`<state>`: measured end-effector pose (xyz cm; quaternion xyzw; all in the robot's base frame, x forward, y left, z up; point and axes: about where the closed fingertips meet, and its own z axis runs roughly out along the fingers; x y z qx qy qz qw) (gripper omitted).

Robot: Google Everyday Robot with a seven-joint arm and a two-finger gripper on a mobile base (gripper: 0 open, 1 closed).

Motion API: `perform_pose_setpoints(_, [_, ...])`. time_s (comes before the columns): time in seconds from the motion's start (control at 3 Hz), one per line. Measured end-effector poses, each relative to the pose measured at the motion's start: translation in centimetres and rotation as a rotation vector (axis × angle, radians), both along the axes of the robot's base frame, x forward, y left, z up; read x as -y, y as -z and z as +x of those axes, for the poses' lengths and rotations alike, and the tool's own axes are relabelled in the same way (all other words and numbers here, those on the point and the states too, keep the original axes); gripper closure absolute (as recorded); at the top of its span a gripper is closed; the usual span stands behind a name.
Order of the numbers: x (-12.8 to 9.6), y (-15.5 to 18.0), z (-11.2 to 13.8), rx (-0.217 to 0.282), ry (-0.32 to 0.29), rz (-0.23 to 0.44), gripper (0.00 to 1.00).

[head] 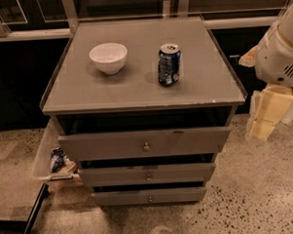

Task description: Open middle drawer

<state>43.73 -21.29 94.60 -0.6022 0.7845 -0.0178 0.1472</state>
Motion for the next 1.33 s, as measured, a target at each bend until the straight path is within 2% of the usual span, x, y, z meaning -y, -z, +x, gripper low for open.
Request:
perform_pose_setpoints(0.33, [-0.2,5.3,-0.6,-0.057,-0.007,0.005,0.00])
perform_pose_setpoints(0.67, [-0.2,10.5,-1.7,-0.090,-0.030,0.010,0.00])
perform_pose_setpoints(1.0, [0.2,15.5,-2.9,-0.083,-0.065,-0.004,0.00])
perform_pose_setpoints(1.33, [0.2,15.4,-2.9,-0.083,-0.065,-0.004,0.00])
